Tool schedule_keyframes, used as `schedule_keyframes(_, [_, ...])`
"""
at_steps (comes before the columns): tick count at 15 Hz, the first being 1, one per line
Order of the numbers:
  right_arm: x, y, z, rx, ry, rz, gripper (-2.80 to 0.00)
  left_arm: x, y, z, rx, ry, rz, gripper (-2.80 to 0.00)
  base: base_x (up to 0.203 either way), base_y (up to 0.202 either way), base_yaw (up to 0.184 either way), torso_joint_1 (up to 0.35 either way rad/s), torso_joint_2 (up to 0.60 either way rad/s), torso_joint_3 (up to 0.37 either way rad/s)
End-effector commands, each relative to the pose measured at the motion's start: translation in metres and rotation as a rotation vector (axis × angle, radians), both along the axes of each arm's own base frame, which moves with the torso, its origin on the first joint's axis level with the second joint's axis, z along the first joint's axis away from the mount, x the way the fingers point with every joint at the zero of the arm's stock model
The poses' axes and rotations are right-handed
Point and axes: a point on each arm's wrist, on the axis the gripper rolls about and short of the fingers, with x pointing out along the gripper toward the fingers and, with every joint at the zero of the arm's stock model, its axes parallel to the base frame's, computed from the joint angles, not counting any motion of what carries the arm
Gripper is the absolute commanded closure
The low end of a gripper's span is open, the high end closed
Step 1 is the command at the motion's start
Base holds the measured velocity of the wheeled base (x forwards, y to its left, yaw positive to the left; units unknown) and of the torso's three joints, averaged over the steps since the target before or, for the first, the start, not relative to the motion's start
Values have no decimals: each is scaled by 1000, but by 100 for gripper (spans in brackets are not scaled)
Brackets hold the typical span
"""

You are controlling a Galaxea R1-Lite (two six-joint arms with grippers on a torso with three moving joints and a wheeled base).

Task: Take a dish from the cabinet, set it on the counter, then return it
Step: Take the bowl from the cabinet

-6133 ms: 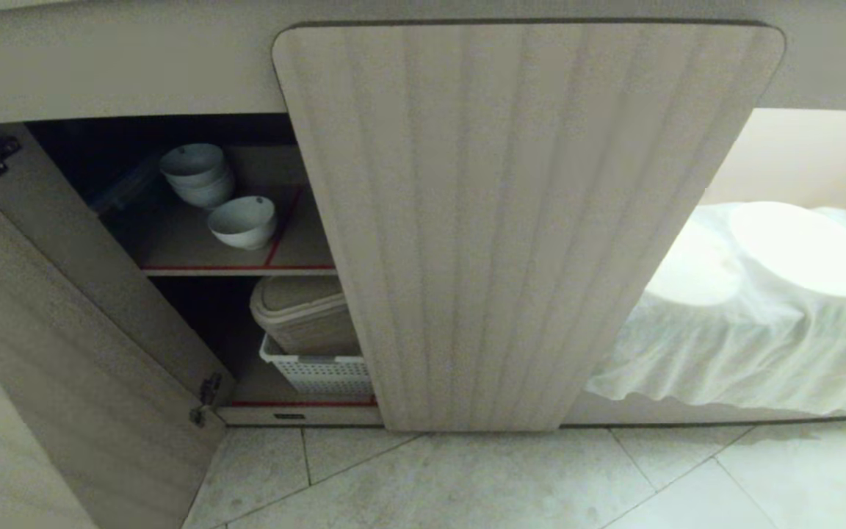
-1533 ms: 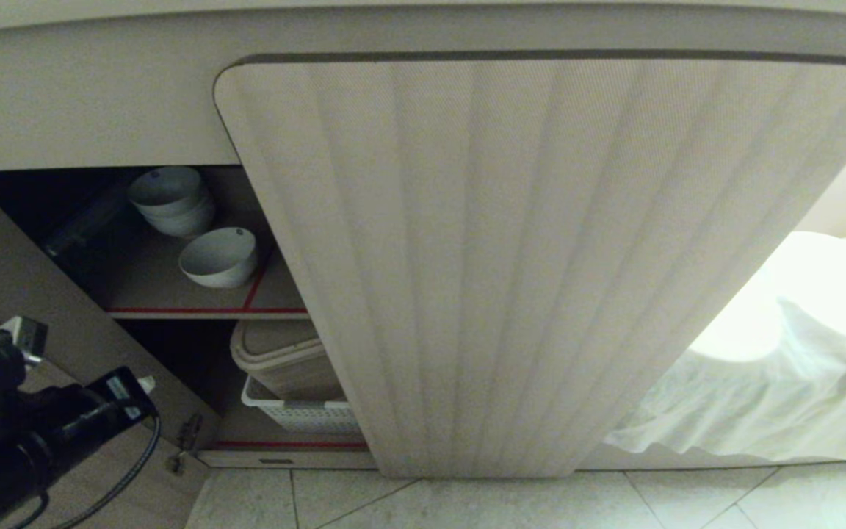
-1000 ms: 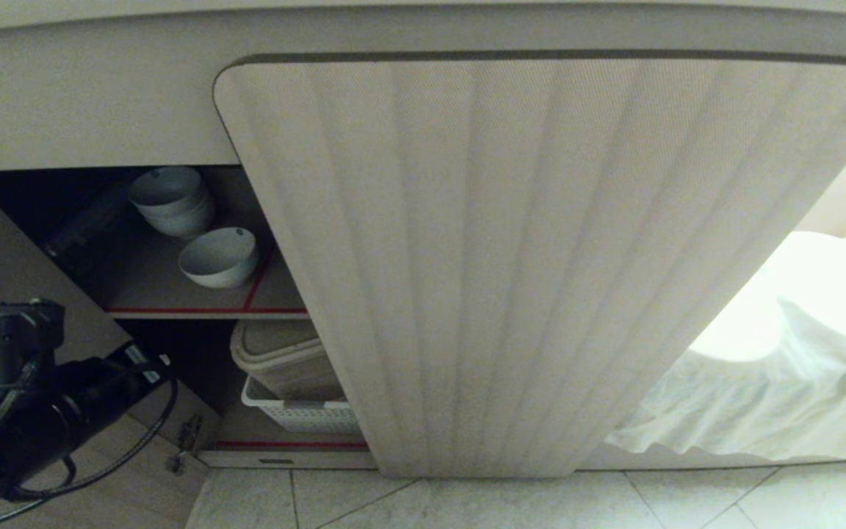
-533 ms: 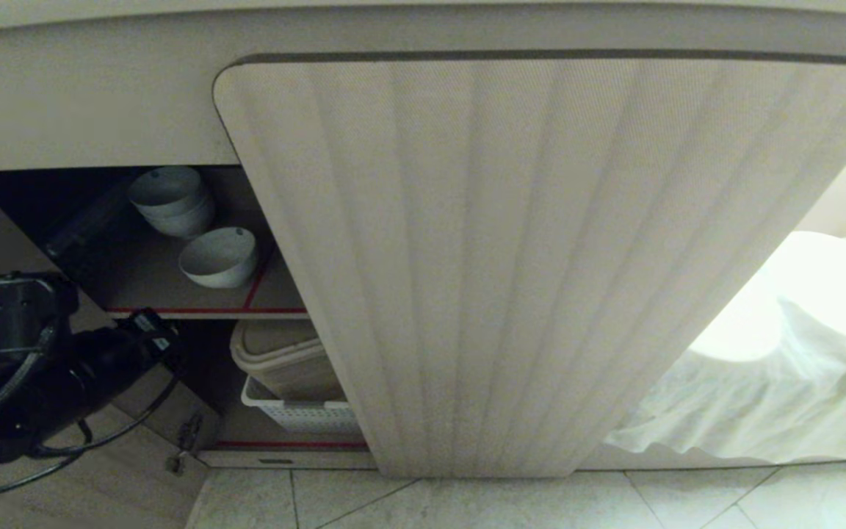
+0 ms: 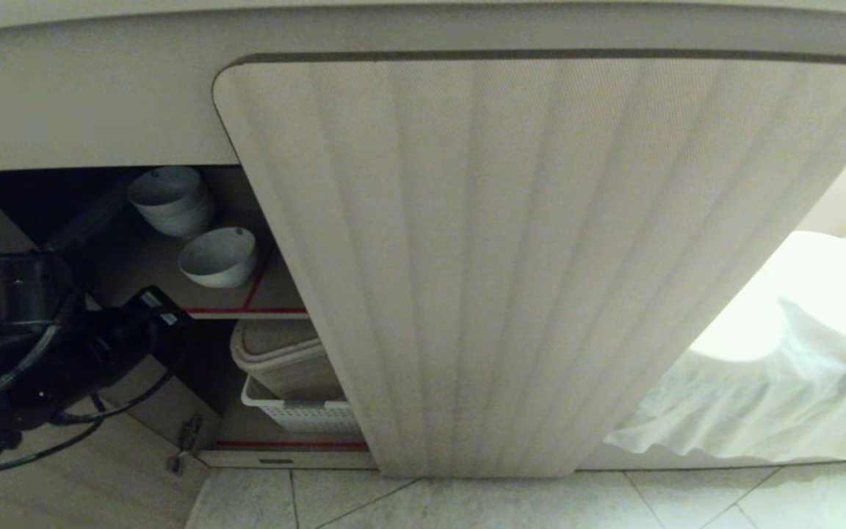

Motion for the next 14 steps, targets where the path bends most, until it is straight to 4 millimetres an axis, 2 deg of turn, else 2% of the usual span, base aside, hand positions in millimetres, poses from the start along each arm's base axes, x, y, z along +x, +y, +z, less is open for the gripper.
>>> schedule_keyframes(1, [0,0,0,1,-1,0,0,7,0,2,-13,-42,6,0,0,0,0,0,0,0])
schedule_keyframes(14, [0,0,0,1,-1,0,0,21,0,-3,-13,-52,22,0,0,0,0,0,0,0])
